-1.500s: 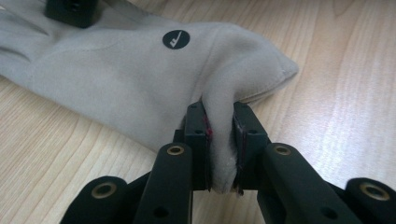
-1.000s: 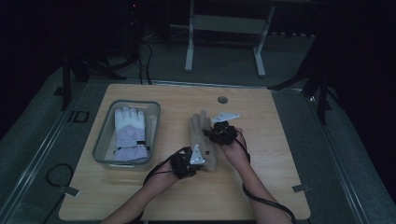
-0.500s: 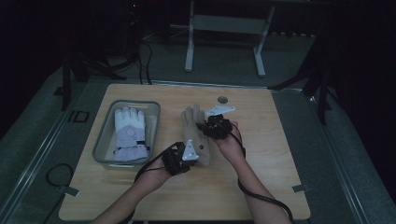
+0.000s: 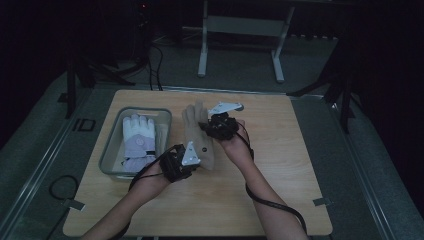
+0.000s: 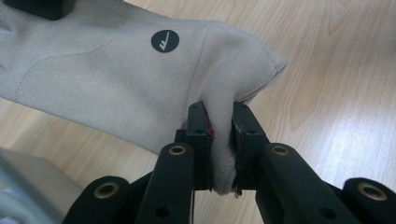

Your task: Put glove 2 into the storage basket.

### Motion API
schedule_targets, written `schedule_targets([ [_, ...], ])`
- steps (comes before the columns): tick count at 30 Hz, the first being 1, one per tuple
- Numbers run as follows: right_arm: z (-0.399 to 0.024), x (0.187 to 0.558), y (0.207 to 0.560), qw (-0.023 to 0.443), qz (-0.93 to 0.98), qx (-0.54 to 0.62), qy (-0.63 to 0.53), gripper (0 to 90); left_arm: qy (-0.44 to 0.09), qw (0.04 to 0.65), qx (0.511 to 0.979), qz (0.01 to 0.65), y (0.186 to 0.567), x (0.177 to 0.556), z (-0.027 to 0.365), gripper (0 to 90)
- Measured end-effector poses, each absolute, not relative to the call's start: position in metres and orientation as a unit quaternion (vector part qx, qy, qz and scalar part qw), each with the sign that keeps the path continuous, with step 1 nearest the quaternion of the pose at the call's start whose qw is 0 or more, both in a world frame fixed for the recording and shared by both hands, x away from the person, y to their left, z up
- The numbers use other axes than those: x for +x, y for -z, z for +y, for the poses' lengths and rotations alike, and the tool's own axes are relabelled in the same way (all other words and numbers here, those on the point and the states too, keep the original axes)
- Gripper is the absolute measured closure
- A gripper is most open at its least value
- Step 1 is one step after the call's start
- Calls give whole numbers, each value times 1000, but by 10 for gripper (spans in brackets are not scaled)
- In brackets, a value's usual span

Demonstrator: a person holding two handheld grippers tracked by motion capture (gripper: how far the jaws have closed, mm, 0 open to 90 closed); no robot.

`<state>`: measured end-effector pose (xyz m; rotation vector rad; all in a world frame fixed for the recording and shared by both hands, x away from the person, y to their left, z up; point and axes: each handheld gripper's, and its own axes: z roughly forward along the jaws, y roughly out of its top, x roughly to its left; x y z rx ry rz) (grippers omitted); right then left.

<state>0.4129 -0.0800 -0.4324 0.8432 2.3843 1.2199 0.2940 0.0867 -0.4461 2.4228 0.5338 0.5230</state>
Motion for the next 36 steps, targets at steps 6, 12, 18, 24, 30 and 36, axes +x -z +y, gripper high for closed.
schedule_targets([
  [6,-62,415,425,166,841,285,-429,767,-203,293,911,208,440,293,100,804],
  [12,-41,416,419,166,842,273,-434,767,-212,287,909,217,438,290,115,804],
  [18,-16,415,416,165,844,264,-437,767,-214,281,907,231,437,289,135,804],
  [24,14,415,415,160,849,248,-437,767,-222,274,903,246,436,284,157,804],
  [30,44,415,416,151,854,236,-438,767,-224,266,901,262,437,281,178,804],
  [36,69,413,420,139,858,225,-441,767,-218,256,899,281,443,276,200,804],
])
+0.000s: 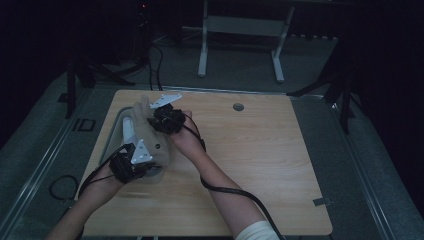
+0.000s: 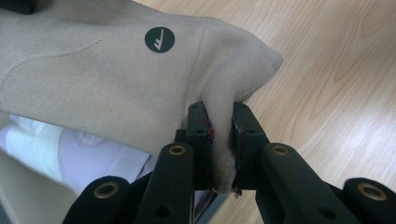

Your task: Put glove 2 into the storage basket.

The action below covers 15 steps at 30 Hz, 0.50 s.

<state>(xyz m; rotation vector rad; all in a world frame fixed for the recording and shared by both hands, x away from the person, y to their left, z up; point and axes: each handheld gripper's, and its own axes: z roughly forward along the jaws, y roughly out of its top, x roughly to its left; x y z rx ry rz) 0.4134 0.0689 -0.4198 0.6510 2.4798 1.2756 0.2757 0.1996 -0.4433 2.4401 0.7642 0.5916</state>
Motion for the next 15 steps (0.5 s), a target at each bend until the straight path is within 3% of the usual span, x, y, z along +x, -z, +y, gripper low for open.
schedule_targets([
  [15,117,418,436,131,872,207,-424,766,-212,248,891,315,449,274,235,803],
])
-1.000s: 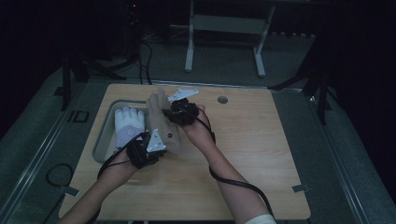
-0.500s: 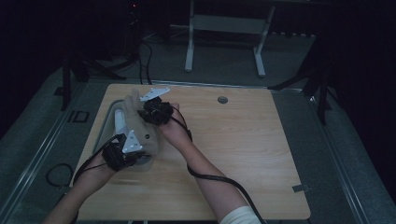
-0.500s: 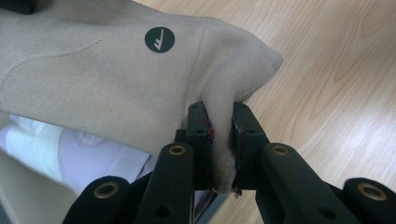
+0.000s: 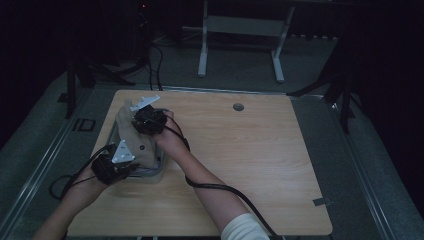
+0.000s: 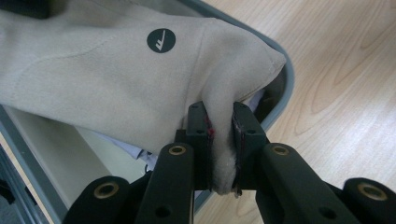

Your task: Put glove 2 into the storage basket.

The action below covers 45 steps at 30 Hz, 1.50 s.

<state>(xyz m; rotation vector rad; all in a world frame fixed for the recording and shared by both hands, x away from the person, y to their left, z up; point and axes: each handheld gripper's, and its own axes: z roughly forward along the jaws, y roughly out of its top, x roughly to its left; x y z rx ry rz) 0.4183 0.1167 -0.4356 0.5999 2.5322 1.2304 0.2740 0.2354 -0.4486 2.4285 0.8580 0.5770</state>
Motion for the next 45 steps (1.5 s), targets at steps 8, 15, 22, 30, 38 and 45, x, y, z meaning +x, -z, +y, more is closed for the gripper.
schedule_targets([
  [8,121,428,457,125,881,218,-400,767,-193,249,891,327,464,283,235,802],
  [15,123,437,473,130,890,220,-378,768,-187,254,888,335,473,290,233,801],
  [22,124,445,482,119,895,230,-363,774,-182,250,889,337,477,293,231,799],
  [30,120,453,481,96,897,243,-356,683,-166,257,887,347,481,296,233,781],
  [38,111,452,471,111,898,237,-355,455,-166,260,884,351,476,295,233,695],
  [45,86,445,451,106,887,245,-378,321,-192,310,851,379,452,290,239,194],
])
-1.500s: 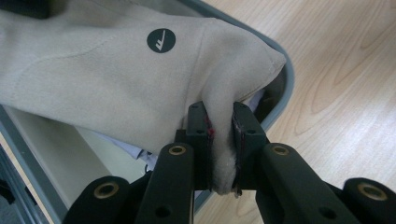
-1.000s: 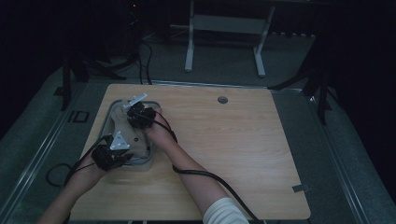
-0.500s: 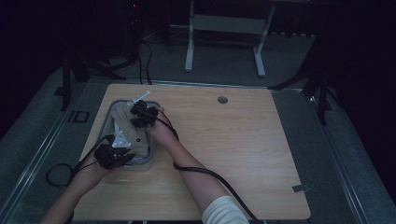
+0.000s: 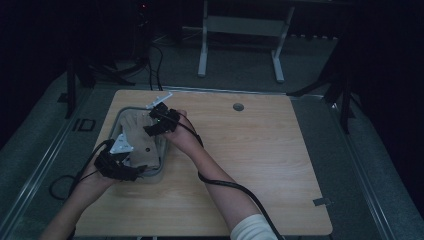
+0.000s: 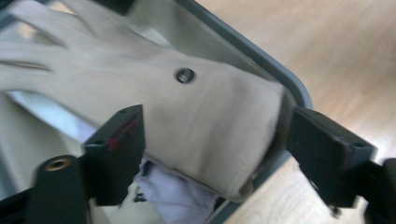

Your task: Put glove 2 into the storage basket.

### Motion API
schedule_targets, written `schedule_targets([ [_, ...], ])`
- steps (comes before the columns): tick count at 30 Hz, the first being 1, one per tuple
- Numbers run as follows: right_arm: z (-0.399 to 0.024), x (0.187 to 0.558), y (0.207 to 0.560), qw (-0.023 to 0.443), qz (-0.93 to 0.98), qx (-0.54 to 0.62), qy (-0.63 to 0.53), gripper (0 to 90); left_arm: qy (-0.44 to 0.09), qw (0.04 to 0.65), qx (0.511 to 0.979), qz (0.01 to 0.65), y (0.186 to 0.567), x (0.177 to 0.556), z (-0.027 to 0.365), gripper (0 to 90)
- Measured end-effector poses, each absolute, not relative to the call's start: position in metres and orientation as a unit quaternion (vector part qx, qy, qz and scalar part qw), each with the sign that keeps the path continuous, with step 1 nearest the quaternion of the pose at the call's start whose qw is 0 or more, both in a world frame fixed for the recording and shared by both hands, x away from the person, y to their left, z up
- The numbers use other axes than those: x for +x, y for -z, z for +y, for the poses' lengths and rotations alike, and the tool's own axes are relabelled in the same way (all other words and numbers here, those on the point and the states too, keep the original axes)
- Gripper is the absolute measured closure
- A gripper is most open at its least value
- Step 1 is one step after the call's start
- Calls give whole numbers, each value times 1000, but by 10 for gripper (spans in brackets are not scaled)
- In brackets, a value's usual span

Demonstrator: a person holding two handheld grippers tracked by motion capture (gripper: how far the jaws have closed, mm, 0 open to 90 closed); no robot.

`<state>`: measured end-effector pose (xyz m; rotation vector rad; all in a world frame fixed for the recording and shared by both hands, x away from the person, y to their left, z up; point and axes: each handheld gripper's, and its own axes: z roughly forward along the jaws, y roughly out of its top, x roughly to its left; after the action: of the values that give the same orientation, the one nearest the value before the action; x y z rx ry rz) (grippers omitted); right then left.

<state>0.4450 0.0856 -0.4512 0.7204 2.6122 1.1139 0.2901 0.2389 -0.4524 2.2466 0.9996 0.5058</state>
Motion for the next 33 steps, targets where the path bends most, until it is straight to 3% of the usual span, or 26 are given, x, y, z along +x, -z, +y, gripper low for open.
schedule_targets([
  [3,79,443,448,104,882,248,-387,298,-189,326,841,388,449,291,239,170],
  [6,66,436,445,87,884,238,-393,187,-193,349,834,381,446,290,233,139],
  [11,54,429,443,84,883,232,-398,148,-196,366,834,365,447,289,216,139],
  [15,36,421,448,90,884,226,-399,146,-185,385,827,367,448,290,202,108],
  [33,-38,407,466,118,884,238,-385,148,-151,411,839,323,457,284,143,115],
])
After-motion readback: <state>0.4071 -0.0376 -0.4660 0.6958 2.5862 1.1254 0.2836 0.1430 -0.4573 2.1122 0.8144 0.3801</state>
